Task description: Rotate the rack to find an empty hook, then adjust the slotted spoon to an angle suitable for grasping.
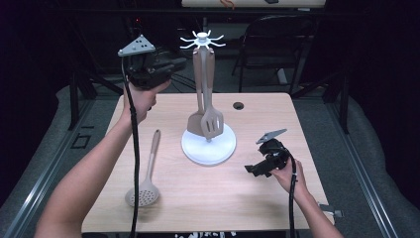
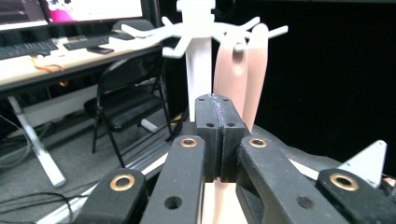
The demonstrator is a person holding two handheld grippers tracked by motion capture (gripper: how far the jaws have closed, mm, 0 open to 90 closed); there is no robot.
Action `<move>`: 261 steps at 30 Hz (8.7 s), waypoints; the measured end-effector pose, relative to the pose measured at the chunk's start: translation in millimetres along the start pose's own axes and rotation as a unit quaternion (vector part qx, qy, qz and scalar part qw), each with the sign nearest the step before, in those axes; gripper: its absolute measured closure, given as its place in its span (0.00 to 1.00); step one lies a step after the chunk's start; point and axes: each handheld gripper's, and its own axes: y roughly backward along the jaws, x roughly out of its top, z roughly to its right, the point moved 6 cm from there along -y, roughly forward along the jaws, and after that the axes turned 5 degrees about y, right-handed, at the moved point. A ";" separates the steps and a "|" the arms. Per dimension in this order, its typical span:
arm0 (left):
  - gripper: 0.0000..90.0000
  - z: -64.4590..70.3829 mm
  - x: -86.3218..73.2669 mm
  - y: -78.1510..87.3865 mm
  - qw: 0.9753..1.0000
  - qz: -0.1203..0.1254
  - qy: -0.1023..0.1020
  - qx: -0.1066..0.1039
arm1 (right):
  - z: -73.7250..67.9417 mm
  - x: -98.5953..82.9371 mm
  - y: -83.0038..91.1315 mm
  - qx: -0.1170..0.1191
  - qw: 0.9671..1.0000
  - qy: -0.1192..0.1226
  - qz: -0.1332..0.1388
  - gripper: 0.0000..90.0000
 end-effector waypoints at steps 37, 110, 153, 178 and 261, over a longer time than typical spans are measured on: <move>1.00 -26.0 24.2 -15.9 0.999 0.003 0.002 0.044 | -0.7 0.2 2.8 0.000 1.000 0.000 0.003 0.01; 1.00 -24.9 23.7 -11.4 0.999 0.005 0.000 0.051 | -0.4 0.6 4.8 -0.008 1.000 0.006 0.003 0.02; 1.00 -11.1 21.8 2.4 0.999 0.015 -0.019 0.036 | 0.3 0.4 4.3 -0.010 1.000 0.008 -0.002 0.02; 0.35 -6.1 -12.6 22.7 0.999 -0.007 -0.004 0.048 | -1.4 1.2 4.7 -0.005 1.000 0.008 0.002 0.02; 0.71 -68.8 -333.3 32.2 0.882 -0.405 0.161 0.180 | -10.6 -0.1 -5.7 0.005 0.999 0.029 -0.021 0.03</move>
